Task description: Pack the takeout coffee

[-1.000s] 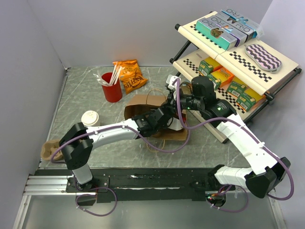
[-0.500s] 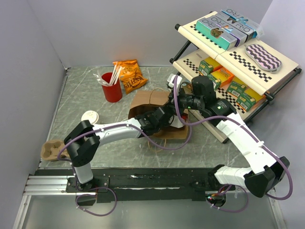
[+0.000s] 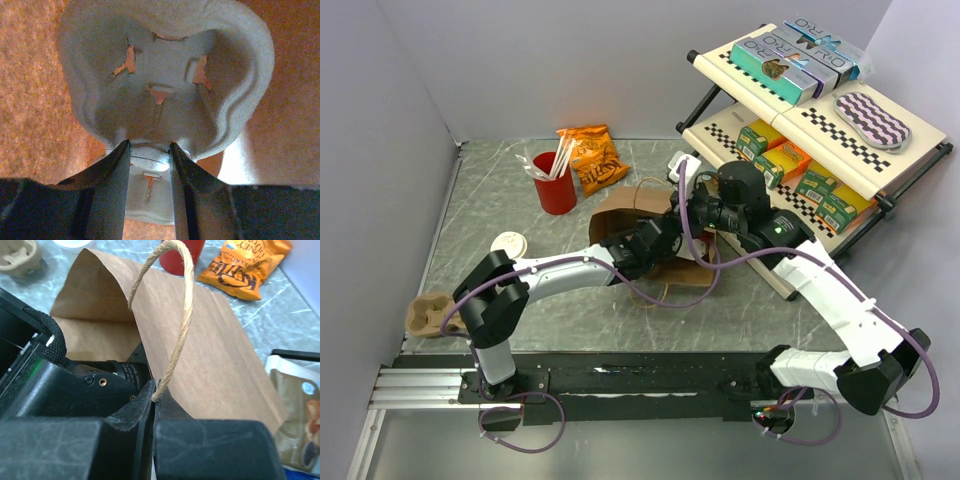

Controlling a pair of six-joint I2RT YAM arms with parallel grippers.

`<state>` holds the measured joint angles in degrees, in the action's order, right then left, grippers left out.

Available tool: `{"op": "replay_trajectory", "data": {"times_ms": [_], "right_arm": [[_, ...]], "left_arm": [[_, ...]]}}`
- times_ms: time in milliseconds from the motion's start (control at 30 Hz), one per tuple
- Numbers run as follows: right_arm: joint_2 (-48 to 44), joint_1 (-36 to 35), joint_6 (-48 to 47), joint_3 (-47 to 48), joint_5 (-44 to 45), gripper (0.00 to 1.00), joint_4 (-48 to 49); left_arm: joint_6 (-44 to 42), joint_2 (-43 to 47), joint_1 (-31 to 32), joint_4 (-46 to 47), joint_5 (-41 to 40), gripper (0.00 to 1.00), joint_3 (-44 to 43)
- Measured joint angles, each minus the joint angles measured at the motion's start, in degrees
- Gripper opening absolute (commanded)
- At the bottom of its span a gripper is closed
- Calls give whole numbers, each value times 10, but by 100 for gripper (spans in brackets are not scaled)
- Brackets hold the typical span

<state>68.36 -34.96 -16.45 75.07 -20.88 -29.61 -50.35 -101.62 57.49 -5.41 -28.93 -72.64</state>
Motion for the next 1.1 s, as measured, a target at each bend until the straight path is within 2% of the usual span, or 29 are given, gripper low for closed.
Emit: {"op": "replay_trajectory", "data": {"times_ms": [267,500,900,1100], "right_arm": [[-8,-13,-36,0,32,0,0],[-24,-45,-19,10,5,0,28],[-26,-46,-17,10,-10,0,18],[-26,-46,6,24,32,0,11]], "left_arm": [[0,0,-1,-3,-5,1,2],[-10,-29,5,-26,-22,1,16],[-41,-29,4,16,-57,1,16],[-49,-37,3,7,-85,1,-15]]}}
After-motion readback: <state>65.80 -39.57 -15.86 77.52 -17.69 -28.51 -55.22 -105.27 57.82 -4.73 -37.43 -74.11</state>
